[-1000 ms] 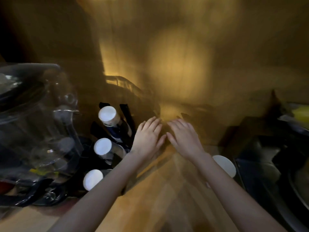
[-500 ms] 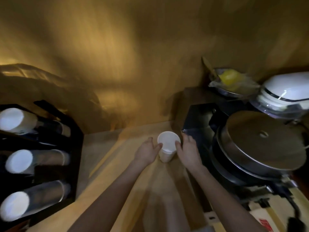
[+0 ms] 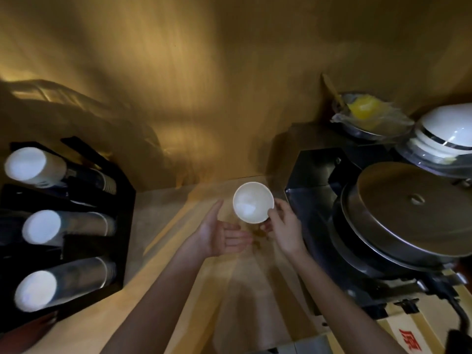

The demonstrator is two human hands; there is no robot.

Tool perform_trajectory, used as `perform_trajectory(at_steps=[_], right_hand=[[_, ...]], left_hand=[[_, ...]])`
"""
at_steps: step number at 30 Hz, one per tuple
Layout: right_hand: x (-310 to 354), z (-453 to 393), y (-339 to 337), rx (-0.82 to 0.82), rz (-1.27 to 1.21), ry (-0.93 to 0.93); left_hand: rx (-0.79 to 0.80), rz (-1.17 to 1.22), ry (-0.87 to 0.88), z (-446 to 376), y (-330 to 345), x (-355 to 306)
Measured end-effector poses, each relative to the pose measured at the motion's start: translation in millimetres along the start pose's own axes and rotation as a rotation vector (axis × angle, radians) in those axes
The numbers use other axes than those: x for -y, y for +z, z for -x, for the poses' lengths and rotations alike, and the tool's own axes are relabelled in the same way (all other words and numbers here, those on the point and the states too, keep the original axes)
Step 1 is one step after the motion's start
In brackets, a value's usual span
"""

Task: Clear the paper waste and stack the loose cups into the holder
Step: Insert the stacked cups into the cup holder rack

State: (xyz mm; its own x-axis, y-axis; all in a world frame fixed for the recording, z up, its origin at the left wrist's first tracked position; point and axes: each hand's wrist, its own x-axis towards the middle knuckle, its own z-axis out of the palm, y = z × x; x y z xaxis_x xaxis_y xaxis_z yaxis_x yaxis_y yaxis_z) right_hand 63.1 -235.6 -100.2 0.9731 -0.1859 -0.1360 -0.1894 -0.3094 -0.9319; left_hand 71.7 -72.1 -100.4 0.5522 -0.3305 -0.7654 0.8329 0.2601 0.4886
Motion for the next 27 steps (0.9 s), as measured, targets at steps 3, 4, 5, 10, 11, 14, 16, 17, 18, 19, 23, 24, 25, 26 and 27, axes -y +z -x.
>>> perform_trajectory(at_steps=[3,4,5,10,11,14,16,17,18,19,23,24,25,26,27], right_hand=[[10,24,11,0.052,-0.102,-0.117],[12,32,15,0.085,-0.107,-0.153],[14,40,19,0.124,-0.101,-0.184],[16,62,41,0.243,-0.118,-0.179],[16,64,46,0.252,-0.114,-0.176],[24,75,61,0.324,-0.119,-0.171],[34,83,74,0.391,-0.151,-0.185],[41,88,82,0.425,-0.159,-0.198],[47,93,90,0.462,-0.163,-0.211],[52,98,99,0.498,-0.161,-0.217],[65,120,131,0.544,-0.068,-0.246],[68,124,138,0.541,-0.039,-0.269],[71,129,145,0.54,-0.014,-0.291],[74,134,152,0.543,-0.002,-0.313],[77,138,159,0.55,0.001,-0.335]], left_hand=[[0.124,0.098,0.013,22,-23,0],[0.14,0.107,0.038,32,-29,2],[0.138,0.11,0.076,40,-34,5],[-0.046,0.045,0.365,69,-57,27],[-0.1,-0.009,0.446,76,-62,31],[-0.363,-0.221,0.666,100,-77,40],[-0.471,-0.302,0.793,118,-84,46],[-0.504,-0.344,0.842,124,-89,49],[-0.53,-0.384,0.882,131,-95,54],[-0.556,-0.423,0.918,137,-100,59],[-0.731,-0.584,1.022,162,-120,78],[-0.757,-0.604,1.031,167,-126,81],[-0.766,-0.611,1.033,175,-131,83],[-0.771,-0.621,1.024,182,-139,86],[-0.777,-0.64,1.01,190,-146,88]])
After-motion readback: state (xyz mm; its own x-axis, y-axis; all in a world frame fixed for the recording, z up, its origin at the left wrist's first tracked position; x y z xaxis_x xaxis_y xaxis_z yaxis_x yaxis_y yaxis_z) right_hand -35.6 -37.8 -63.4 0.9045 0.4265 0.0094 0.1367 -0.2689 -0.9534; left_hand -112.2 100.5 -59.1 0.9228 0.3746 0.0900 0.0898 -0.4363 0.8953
